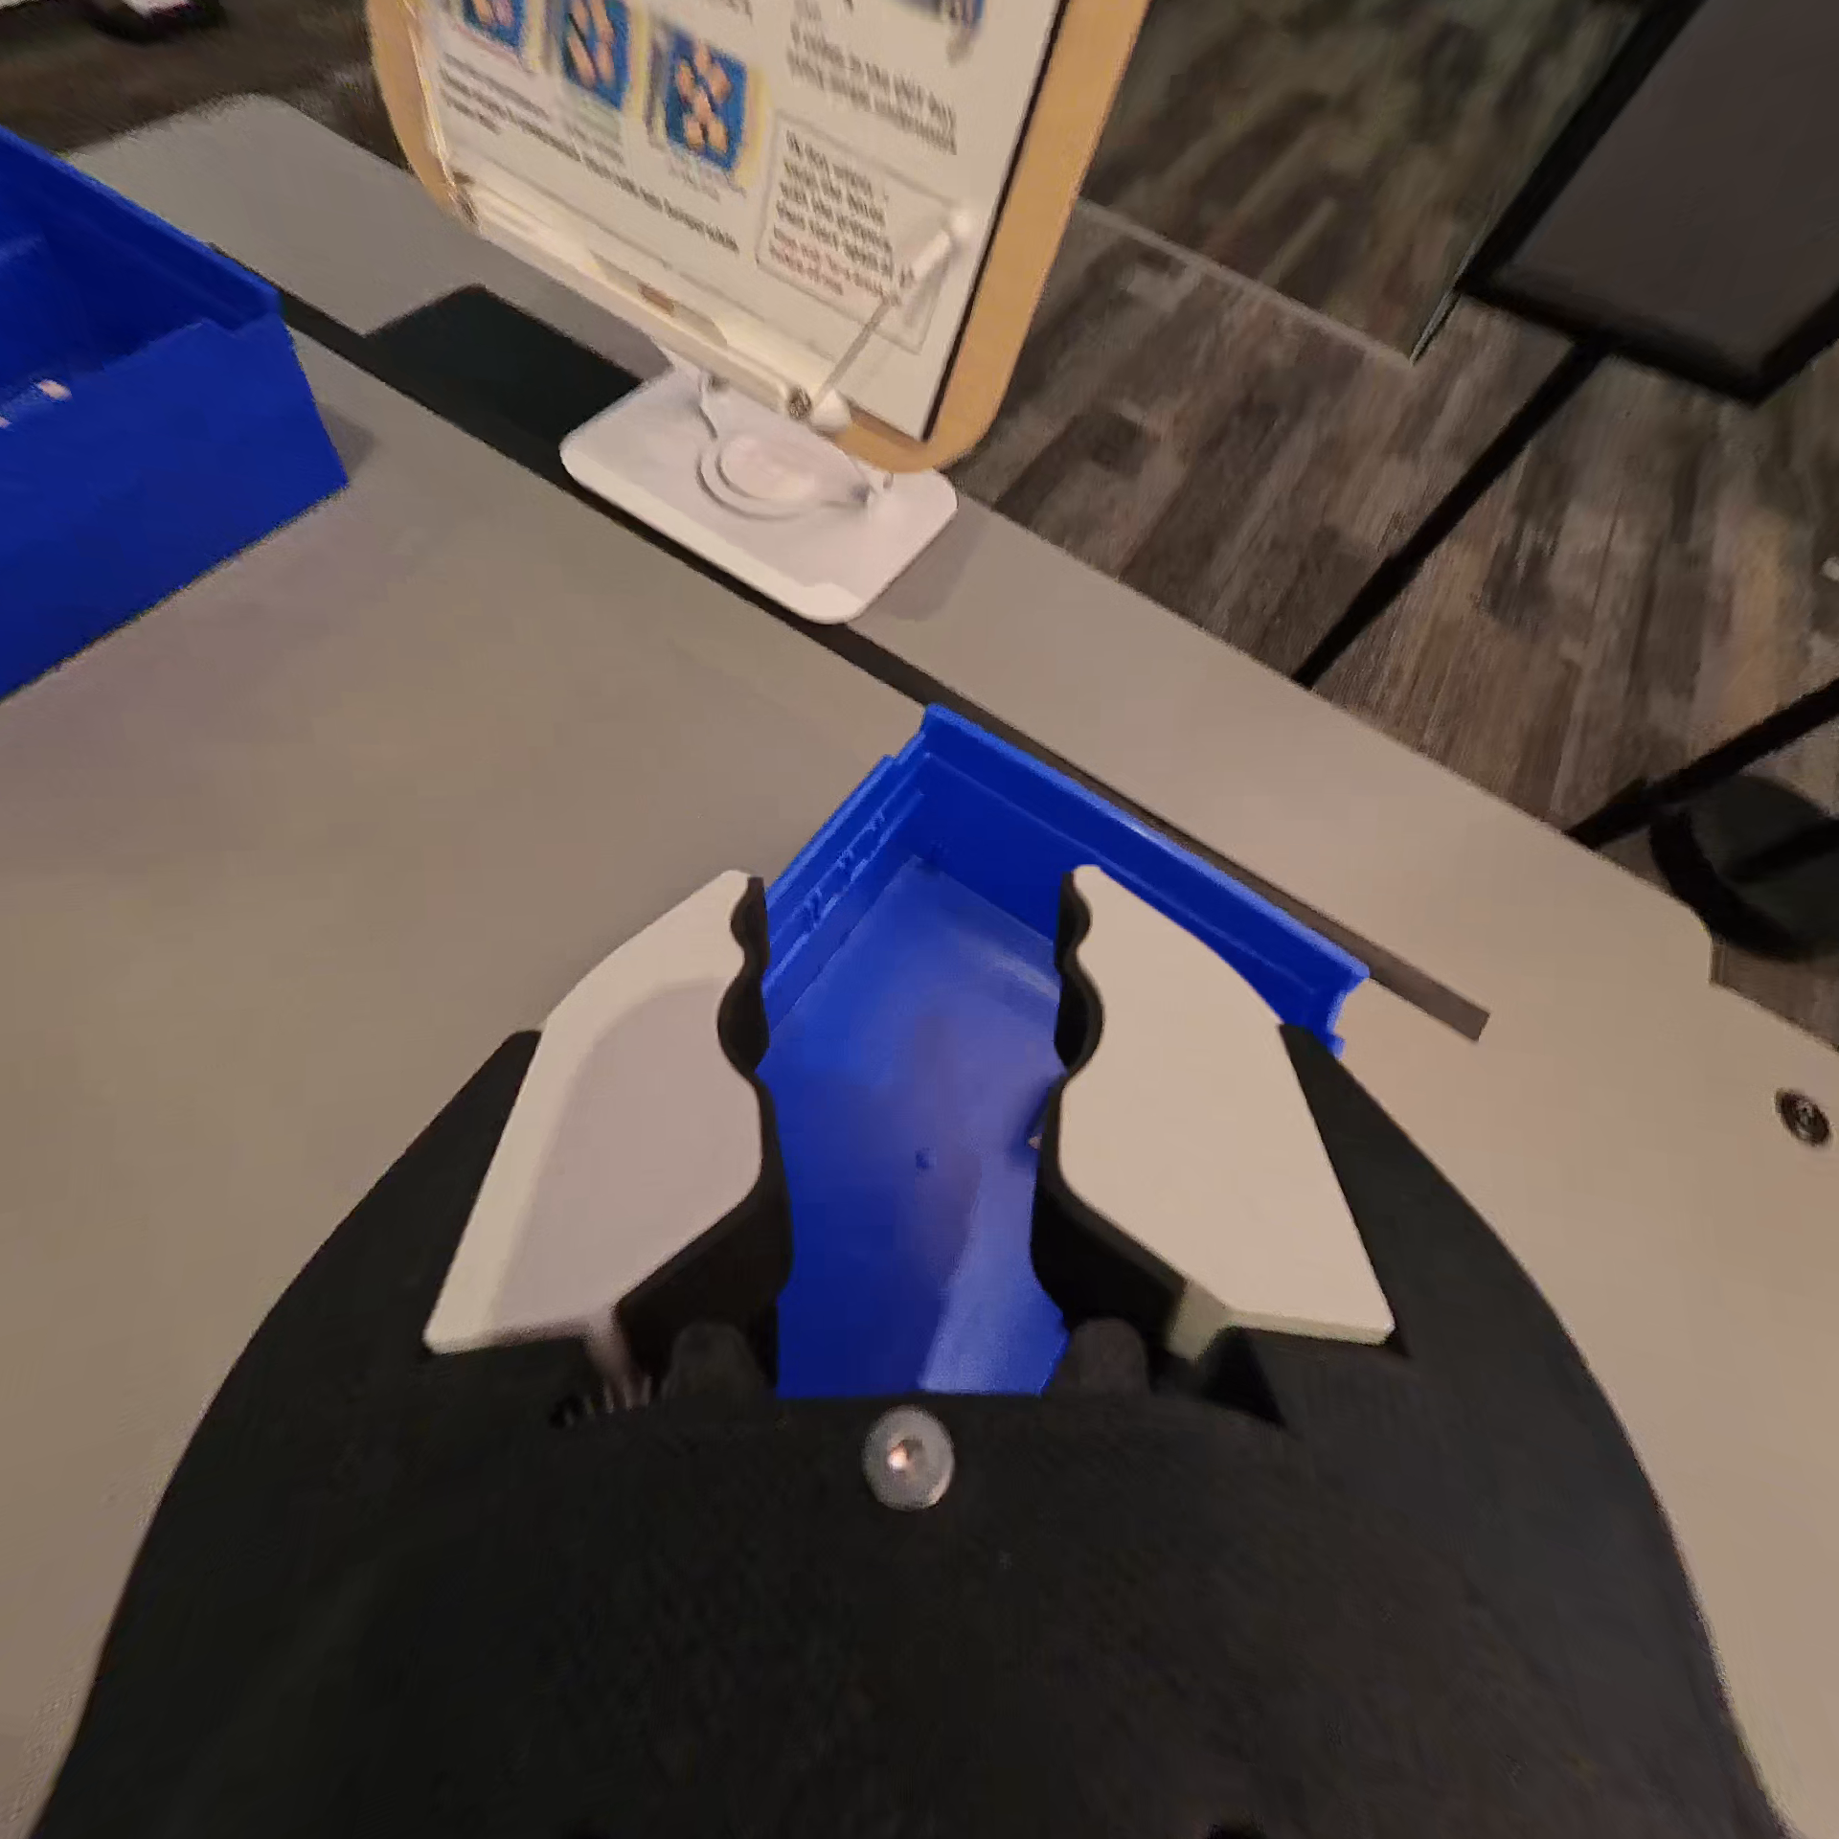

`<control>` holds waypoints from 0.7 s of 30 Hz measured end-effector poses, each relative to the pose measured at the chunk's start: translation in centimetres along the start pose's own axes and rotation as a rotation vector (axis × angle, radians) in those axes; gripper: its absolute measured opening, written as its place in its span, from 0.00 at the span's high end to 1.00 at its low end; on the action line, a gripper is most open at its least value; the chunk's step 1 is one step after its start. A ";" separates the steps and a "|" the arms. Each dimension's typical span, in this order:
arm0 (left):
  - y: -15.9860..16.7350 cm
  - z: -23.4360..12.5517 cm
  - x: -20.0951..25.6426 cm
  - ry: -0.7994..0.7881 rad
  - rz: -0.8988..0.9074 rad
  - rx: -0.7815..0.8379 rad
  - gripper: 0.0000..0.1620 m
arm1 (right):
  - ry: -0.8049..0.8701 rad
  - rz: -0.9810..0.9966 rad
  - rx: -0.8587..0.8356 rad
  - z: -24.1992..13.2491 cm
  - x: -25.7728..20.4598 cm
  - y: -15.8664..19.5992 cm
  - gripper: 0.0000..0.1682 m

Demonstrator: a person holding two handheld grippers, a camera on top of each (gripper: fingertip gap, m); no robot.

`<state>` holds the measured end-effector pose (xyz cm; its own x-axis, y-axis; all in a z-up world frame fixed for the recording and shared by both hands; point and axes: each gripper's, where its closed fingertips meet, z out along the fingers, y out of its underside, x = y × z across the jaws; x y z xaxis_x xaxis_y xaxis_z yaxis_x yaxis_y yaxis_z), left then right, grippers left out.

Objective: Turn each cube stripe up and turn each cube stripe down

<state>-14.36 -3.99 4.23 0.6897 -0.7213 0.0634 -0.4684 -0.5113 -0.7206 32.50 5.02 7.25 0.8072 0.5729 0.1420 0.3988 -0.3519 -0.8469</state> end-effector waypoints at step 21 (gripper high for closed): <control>16.4 5.5 -8.0 -0.315 -0.121 -0.716 0.68 | -0.055 -0.083 -0.061 -0.2 0.6 3.4 0.66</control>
<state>-24.53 -3.99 -11.89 0.8322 -0.5300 -0.1628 -0.5478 -0.8313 -0.0943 34.46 4.02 4.59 0.7457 0.6414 0.1806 0.4905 -0.3449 -0.8003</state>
